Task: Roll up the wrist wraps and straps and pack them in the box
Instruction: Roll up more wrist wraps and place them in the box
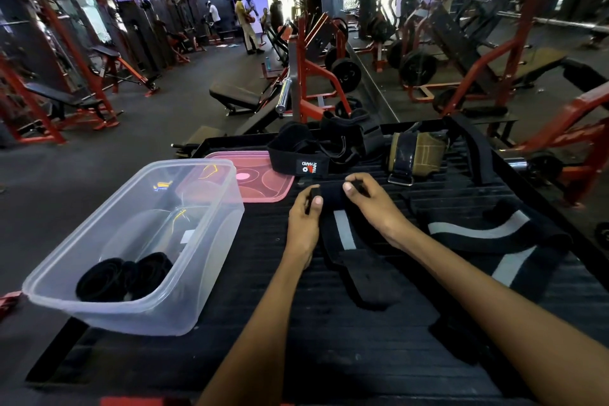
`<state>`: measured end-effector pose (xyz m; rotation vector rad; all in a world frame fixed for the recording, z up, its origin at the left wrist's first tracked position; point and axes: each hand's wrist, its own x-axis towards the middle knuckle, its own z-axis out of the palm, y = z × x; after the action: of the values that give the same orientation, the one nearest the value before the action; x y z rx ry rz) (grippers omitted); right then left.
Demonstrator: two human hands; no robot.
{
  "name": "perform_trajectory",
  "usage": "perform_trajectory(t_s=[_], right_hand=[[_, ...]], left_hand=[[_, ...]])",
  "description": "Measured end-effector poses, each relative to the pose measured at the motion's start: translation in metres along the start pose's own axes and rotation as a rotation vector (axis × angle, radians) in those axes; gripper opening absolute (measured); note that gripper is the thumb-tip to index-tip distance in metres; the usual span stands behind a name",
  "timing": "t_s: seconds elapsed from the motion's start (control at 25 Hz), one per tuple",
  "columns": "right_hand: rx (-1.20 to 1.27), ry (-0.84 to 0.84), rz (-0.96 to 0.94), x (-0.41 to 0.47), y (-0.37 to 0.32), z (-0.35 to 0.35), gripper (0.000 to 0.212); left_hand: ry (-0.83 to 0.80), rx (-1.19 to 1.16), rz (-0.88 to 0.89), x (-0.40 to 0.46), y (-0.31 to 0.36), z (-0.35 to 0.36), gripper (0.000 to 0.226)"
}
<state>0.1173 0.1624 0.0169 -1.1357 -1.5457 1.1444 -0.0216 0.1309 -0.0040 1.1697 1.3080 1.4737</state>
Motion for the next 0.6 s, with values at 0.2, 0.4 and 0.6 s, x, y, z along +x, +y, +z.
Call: perform_trajectory(t_s=[0.2, 0.4, 0.6], right_hand=[[0.006, 0.04, 0.004, 0.0041, 0.0028, -0.0039, 0.013], [0.026, 0.029, -0.022, -0.0003, -0.0037, -0.0023, 0.013], [0.022, 0.048, 0.11, 0.0024, -0.0008, -0.0053, 0.017]], left_hand=[[-0.085, -0.085, -0.024, -0.0022, 0.0046, 0.0003, 0.03], [-0.027, -0.144, -0.037, -0.0007, 0.0021, -0.0016, 0.027], [-0.048, -0.092, -0.045, -0.0017, 0.0018, -0.0005, 0.033]])
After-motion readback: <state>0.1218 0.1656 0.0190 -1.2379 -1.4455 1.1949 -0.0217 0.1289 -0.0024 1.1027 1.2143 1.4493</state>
